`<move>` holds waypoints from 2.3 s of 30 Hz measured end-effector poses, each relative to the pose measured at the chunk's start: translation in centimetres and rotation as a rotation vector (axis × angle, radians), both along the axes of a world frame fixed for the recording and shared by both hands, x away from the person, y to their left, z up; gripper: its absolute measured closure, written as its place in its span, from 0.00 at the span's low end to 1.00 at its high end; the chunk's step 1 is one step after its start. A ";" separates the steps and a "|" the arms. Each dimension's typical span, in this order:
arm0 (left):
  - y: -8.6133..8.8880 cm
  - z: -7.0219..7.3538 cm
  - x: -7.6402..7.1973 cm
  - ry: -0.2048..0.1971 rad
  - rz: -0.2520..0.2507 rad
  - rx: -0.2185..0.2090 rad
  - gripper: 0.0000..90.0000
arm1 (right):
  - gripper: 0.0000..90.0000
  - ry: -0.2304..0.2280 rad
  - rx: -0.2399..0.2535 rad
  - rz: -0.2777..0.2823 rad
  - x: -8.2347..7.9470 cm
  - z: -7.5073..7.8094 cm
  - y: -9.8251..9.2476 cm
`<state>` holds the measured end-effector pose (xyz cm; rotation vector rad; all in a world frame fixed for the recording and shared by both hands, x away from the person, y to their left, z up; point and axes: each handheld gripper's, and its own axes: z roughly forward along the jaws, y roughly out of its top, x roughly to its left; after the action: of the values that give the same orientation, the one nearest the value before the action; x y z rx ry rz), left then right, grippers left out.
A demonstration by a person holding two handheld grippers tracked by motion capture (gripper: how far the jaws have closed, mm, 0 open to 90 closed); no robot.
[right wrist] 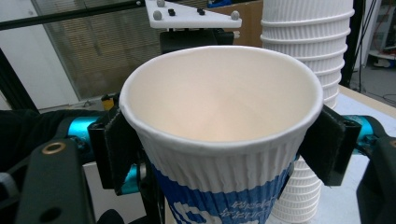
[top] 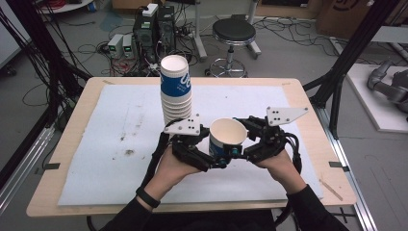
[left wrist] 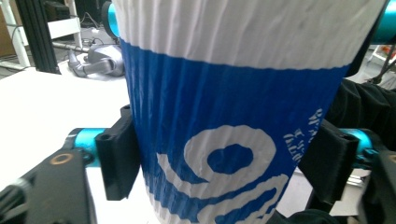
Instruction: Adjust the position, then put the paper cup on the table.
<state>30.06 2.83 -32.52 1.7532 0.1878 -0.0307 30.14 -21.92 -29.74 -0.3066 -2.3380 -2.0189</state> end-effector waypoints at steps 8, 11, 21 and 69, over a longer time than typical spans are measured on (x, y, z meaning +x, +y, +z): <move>0.5 0.3 0.0 0.005 0.012 0.023 0.19 | 0.25 -0.004 -0.001 -0.014 0.1 0.1 -0.5; 1.1 0.5 -0.1 -0.013 0.036 0.041 0.19 | 0.25 -0.015 0.001 -0.023 0.2 0.2 -0.8; 5.5 0.9 -1.1 -0.042 0.114 0.019 0.19 | 0.24 -0.017 -0.003 -0.060 0.5 0.1 -1.8; 13.1 2.2 -3.4 -0.143 0.302 -0.032 0.19 | 0.25 -0.044 -0.019 -0.155 1.6 0.4 -4.9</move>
<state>26.63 15.94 -30.35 1.6718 0.3434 0.3088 31.71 -26.79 -29.32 -0.4628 -2.4317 -2.0903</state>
